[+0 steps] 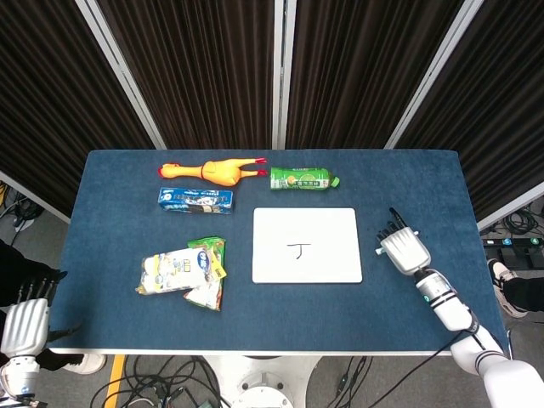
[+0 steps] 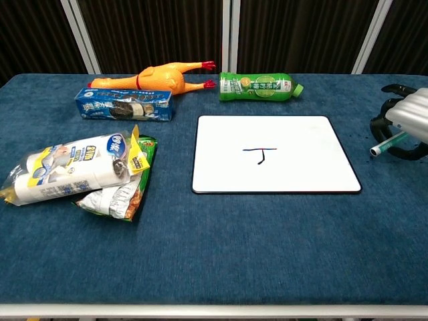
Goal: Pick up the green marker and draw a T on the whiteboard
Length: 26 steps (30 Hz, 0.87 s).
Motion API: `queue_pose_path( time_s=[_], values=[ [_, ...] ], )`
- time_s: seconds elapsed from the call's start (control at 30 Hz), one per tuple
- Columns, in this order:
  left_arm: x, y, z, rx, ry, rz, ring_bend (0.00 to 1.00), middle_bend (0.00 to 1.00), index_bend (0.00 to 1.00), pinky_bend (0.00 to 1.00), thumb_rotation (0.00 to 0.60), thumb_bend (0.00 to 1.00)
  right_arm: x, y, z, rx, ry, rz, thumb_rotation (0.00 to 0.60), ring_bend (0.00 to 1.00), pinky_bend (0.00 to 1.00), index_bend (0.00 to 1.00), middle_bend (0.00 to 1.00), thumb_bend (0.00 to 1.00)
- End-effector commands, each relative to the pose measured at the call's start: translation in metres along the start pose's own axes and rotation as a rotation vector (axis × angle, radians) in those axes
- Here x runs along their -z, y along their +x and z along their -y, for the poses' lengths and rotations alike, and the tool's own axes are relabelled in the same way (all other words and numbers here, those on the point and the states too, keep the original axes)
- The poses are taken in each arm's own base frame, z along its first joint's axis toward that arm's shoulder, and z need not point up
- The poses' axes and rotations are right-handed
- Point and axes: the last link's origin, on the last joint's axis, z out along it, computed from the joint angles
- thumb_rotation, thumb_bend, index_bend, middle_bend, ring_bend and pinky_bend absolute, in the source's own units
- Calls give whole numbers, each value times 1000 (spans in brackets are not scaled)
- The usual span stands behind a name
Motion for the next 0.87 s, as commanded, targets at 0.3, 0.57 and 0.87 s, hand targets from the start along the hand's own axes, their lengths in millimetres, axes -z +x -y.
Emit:
queue_pose_path(
  time_s=[0.3,0.57,0.87],
  values=[
    [-2,-1,-2,-4,-10,2,44,102,143,0,600,0,27,-2,-2,-61,-86,31,600,0,0,0,160,529],
    [-7,0,-4,-1,-33,-35,44,102,143,0,600,0,93,54,-25,-466,-266,-189,600,1,0,19,192,518],
    [-13,5,-11,-14,-61,-62,44,103,143,0,600,0,157,89,-28,-676,-324,-283,600,100,0,168,292,501]
  ],
)
